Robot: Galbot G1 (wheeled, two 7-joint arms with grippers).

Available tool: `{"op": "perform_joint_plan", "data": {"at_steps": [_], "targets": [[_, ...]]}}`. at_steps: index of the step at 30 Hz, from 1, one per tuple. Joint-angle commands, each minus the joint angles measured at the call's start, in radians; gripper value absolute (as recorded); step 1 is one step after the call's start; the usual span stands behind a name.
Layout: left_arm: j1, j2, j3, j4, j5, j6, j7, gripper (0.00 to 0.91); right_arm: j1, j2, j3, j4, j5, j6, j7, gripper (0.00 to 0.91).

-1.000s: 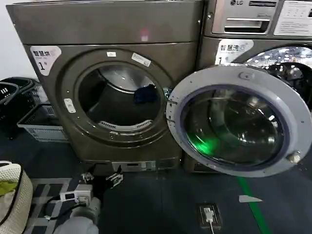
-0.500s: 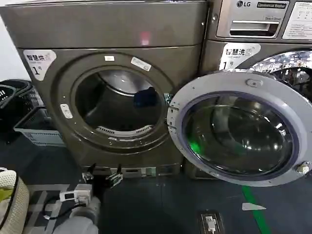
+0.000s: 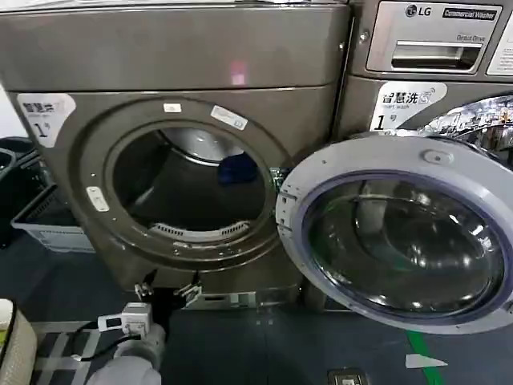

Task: Grasp the clothes from the dryer.

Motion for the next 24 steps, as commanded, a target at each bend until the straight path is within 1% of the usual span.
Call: {"op": "perform_joint_plan", "data": {"at_steps": [1,24], "targets": [[0.0,0.0,0.002,0.001,0.006,0.049,0.001,0.907,0.001,0.001,0.001,0.001,0.0,0.0,0.001,0.907],[0.002,0.0,0.001,0.005,0.005,0.049,0.003,0.907,0.001,0.005,-0.001,0.0,-0.002,0.0,0.0,0.907]]}}
